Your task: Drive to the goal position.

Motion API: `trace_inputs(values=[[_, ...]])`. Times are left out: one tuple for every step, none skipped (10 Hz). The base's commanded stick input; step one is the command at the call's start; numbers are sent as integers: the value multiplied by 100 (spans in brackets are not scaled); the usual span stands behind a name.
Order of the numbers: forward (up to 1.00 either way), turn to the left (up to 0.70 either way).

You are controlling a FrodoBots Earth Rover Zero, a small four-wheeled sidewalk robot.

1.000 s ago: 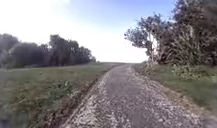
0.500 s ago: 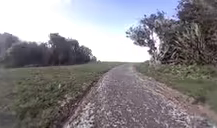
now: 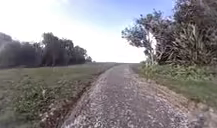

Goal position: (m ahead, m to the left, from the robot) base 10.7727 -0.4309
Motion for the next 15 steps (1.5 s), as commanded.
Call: trace_inputs(values=[[70, -8], [70, 0], [70, 0], [70, 0], [70, 0], [70, 0], [70, 0], [70, 0], [70, 0], [70, 0], [70, 0], [70, 0], [70, 0], [70, 0], [70, 0]])
